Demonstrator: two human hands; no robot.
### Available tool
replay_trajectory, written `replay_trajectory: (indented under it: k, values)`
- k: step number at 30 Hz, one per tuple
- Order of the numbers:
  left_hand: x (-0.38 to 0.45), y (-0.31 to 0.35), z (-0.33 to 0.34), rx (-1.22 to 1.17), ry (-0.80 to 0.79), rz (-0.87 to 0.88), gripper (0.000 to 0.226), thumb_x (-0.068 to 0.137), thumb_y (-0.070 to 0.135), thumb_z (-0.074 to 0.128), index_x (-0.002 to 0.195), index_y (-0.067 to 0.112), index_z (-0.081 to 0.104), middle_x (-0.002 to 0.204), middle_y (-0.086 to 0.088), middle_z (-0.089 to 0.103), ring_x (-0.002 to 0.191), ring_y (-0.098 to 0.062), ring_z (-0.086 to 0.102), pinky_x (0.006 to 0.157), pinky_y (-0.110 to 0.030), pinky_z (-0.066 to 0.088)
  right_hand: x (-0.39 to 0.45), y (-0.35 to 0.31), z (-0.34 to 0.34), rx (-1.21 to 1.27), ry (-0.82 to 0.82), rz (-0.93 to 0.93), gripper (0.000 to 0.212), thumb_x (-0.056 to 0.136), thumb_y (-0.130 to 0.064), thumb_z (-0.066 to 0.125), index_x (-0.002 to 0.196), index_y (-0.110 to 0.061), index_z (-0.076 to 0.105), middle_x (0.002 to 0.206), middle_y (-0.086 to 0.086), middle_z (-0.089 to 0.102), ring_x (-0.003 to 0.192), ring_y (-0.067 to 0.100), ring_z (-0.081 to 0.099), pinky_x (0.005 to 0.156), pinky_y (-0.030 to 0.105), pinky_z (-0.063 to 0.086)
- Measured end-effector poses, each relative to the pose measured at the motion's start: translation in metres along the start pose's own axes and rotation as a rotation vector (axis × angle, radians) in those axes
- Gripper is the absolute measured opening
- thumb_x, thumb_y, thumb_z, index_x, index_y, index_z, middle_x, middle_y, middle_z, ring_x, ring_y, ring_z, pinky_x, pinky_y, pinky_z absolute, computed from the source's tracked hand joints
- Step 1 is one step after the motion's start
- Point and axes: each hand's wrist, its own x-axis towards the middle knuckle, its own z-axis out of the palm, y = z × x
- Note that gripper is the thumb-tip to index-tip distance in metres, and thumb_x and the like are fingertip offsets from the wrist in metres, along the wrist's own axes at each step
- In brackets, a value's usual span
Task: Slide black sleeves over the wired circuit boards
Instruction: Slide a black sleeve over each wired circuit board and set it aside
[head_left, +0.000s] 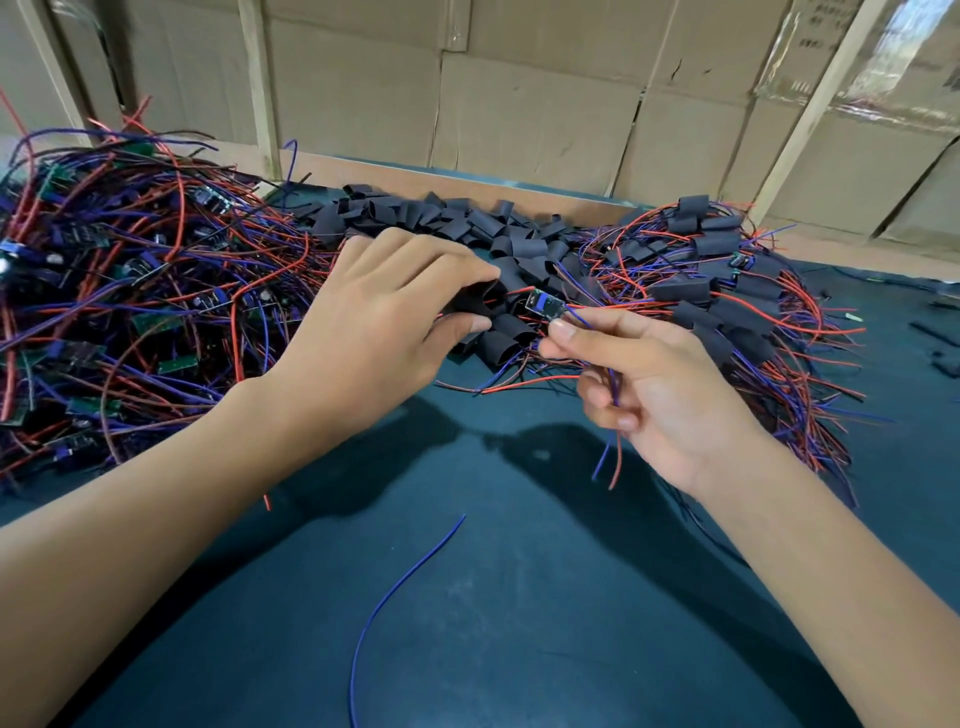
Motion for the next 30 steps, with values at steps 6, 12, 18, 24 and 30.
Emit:
replay_trajectory:
  k: [6,12,18,24,30]
  values:
    - [0.002,0.008,-0.002,0.036,0.018,0.048,0.034,0.096,0.029,0.069,0.125,0.01,0.067,0.12,-0.003,0.069,0.107,-0.035,0.062,0.084,-0.044,0.044,-0.001,-0.002,-0.001,0.068,-0.068,-0.019,0.014,0.076,-0.019,0.078,0.089,-0.019,0.082,0.091,0.006,0.076,0.048,0.01,0.042,0.038,0.019,0.02]
    - [0.003,0.01,-0.002,0.025,0.023,0.115,0.032,0.098,0.025,0.067,0.125,0.007,0.067,0.123,-0.004,0.068,0.107,-0.036,0.061,0.083,-0.05,0.047,0.001,0.0,-0.002,0.048,-0.039,-0.052,0.023,0.069,-0.023,0.078,0.09,-0.015,0.082,0.085,0.004,0.075,0.049,0.01,0.041,0.037,0.018,0.02]
    - [0.005,0.013,-0.002,0.042,0.028,0.175,0.033,0.1,0.029,0.064,0.127,0.01,0.067,0.124,-0.001,0.067,0.107,-0.033,0.061,0.082,-0.048,0.046,0.001,0.002,0.0,0.06,-0.047,-0.042,0.026,0.071,-0.025,0.078,0.095,-0.013,0.079,0.084,0.004,0.074,0.049,0.011,0.04,0.037,0.018,0.02]
    - [0.003,0.017,-0.001,0.032,0.029,0.231,0.03,0.102,0.03,0.061,0.121,0.008,0.07,0.117,-0.001,0.07,0.099,-0.035,0.063,0.076,-0.05,0.047,0.0,0.004,0.002,-0.06,-0.008,-0.096,0.008,0.077,-0.021,0.081,0.083,-0.016,0.078,0.079,0.005,0.071,0.045,0.012,0.04,0.036,0.017,0.02]
    - [0.003,0.021,-0.002,0.002,0.067,0.24,0.026,0.103,0.025,0.06,0.117,0.007,0.072,0.111,-0.001,0.072,0.091,-0.035,0.065,0.072,-0.05,0.047,-0.001,0.007,0.006,-0.021,-0.016,-0.141,0.01,0.072,-0.022,0.079,0.081,-0.021,0.073,0.067,-0.002,0.06,0.046,0.013,0.042,0.037,0.018,0.019]
